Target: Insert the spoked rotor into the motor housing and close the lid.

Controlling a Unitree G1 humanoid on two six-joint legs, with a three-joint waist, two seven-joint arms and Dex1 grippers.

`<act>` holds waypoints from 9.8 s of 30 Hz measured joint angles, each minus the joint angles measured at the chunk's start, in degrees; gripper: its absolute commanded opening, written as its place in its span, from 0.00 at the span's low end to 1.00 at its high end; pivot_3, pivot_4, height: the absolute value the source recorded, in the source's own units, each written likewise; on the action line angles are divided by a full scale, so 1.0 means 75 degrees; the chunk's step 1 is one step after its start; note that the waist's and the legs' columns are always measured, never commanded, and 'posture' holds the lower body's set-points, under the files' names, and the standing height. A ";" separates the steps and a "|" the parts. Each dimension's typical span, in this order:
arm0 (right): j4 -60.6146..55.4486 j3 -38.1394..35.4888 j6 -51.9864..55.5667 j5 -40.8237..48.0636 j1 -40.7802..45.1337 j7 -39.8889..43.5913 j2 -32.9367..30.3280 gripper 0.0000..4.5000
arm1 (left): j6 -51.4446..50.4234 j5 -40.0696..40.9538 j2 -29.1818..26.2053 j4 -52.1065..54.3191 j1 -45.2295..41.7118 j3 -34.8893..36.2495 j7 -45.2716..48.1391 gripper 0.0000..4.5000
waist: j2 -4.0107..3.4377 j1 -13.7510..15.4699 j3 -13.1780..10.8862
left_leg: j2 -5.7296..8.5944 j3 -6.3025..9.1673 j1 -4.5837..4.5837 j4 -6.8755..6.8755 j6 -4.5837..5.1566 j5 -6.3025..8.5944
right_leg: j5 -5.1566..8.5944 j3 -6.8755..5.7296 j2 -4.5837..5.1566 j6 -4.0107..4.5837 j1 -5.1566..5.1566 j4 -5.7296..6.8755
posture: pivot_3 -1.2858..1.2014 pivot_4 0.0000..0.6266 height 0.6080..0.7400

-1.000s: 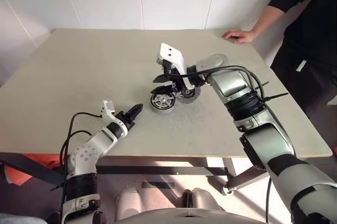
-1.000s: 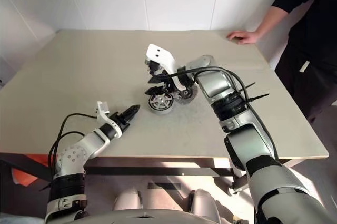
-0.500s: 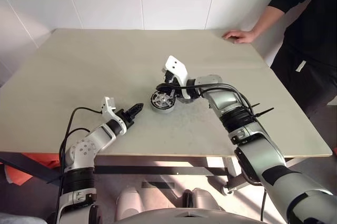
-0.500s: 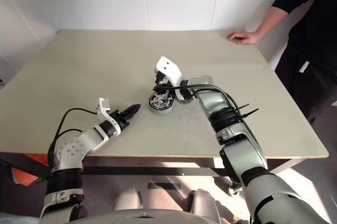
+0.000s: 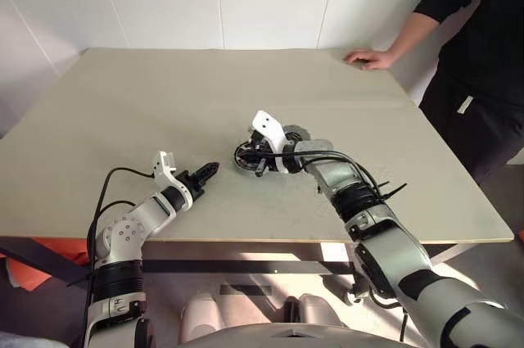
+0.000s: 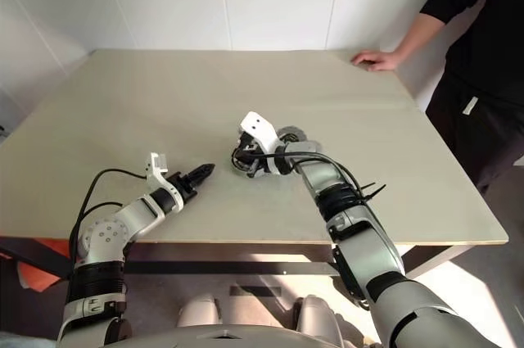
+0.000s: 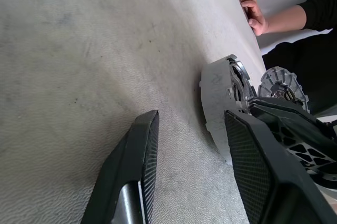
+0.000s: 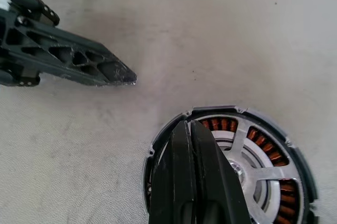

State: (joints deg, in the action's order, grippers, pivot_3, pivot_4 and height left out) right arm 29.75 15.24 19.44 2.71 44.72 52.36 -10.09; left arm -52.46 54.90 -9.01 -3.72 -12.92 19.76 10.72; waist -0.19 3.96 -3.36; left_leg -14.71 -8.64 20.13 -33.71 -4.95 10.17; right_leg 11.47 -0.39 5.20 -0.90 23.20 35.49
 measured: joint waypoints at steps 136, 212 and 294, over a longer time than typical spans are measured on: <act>0.0179 -0.0419 -0.0469 0.0057 -0.0698 -0.1619 0.0190 0.67 | -0.0080 -0.2959 -0.1566 0.0087 -0.1254 -0.1676 0.1854 0.46 | -0.0003 0.0009 -0.0001 | 0.0003 0.0005 0.0025 0.0094 -0.0032 -0.0020 | -0.0027 -0.0028 0.0002 0.0046 0.0006 -0.0074 | 0.52 0.00 1.00; 0.0922 -0.0870 -0.0856 -0.0043 -0.0379 -0.2041 0.0756 0.67 | -0.0155 -0.3053 -0.1492 0.0209 -0.0966 -0.1699 0.1671 0.46 | -0.0004 -0.0019 -0.0002 | 0.0006 0.0004 0.0001 0.0174 -0.0038 -0.0022 | -0.0027 -0.0039 -0.0003 0.0071 0.0034 -0.0100 | 0.52 0.00 1.00; 0.0412 -0.0697 -0.0375 0.0224 -0.0555 -0.0999 0.0120 0.67 | -0.0070 -0.3302 -0.1446 0.0120 -0.0971 -0.1698 0.1776 0.46 | -0.0003 0.0004 -0.0001 | 0.0004 0.0005 -0.0012 0.0154 -0.0041 -0.0025 | -0.0025 -0.0043 -0.0001 0.0074 0.0020 -0.0081 | 0.52 0.00 1.00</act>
State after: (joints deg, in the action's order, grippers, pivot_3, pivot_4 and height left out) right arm 32.84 10.01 16.63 4.40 40.56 44.87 -9.19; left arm -52.99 30.13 -19.86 -2.82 -20.19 7.03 24.04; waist -0.21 3.99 -3.37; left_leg -14.68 -8.61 20.04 -32.56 -5.26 9.99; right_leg 11.29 -0.71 5.20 -0.35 23.35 34.89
